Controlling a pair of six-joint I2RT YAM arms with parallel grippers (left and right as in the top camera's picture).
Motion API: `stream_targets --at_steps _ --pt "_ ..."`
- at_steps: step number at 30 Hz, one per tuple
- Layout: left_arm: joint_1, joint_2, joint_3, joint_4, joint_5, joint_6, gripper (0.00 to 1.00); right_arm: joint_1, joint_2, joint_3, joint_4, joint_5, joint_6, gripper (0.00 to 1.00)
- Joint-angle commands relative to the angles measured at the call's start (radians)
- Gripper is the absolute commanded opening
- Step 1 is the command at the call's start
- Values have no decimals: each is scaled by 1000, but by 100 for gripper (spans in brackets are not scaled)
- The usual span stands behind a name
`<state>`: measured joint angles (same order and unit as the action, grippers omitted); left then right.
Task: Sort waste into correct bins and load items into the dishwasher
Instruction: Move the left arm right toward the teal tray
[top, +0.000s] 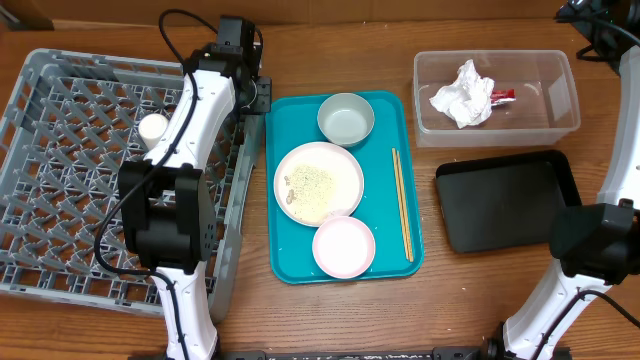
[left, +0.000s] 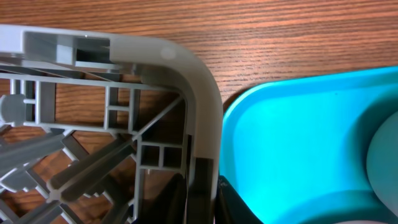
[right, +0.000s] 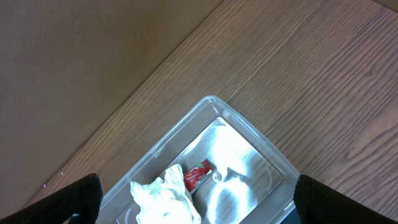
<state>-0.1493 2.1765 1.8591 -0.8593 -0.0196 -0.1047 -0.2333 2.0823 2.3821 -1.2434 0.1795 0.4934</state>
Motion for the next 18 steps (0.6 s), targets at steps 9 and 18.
stream_targets --at_steps 9,18 --pt "16 43 -7 69 -54 -8 18 3 -10 8 3 0 1 100" --pt "42 43 -7 139 -66 -16 16 3 -10 8 3 0 1 100"
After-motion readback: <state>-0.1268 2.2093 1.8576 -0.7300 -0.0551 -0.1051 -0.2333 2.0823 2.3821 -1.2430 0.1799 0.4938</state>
